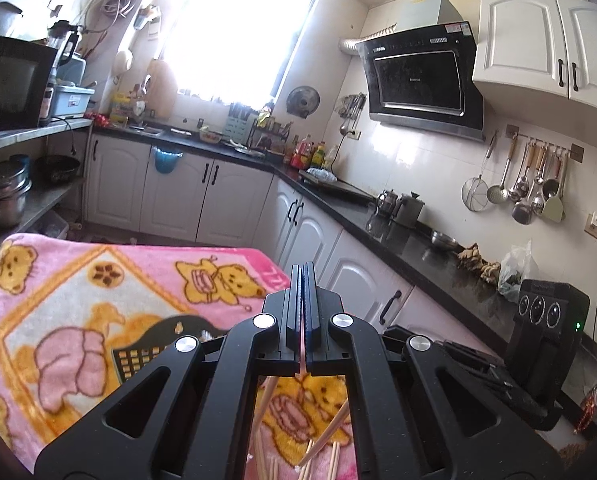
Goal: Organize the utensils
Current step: 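Lower both held chopsticks down into the green basket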
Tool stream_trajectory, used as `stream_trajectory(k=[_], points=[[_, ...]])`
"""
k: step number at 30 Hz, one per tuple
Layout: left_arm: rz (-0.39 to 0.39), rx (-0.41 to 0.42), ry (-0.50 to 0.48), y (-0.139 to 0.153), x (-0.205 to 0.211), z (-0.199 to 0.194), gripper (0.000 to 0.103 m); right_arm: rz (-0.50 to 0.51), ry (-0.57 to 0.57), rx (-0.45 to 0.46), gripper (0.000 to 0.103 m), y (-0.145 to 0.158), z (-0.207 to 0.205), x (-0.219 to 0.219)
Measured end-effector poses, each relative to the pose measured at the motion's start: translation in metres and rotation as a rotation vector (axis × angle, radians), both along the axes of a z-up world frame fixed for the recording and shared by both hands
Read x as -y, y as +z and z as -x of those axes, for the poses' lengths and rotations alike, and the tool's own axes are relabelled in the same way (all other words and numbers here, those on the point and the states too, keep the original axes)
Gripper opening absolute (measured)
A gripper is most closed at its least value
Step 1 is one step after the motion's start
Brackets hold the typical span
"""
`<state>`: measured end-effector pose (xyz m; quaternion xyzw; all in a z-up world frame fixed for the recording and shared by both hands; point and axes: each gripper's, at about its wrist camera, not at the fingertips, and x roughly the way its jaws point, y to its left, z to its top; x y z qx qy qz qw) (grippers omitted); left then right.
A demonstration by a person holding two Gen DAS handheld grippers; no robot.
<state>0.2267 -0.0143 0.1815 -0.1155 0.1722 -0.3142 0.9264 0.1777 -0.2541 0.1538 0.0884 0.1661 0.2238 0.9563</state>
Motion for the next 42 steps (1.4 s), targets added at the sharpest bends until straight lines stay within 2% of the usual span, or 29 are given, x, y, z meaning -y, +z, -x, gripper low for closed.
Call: stream_trajectory(k=[22, 34, 42], points=[[0.030, 0.114, 0.071, 0.040, -0.003, -0.032, 0.000, 0.009, -0.017, 0.137, 0.006, 0.067, -0.040, -0.015], [0.032, 0.094, 0.105, 0.028, -0.002, -0.053, 0.000, -0.002, -0.038, 0.208, 0.006, 0.092, -0.071, -0.012], [0.018, 0.099, 0.117, 0.016, 0.001, -0.062, 0.000, 0.016, -0.042, 0.188, 0.006, 0.077, -0.095, -0.019]])
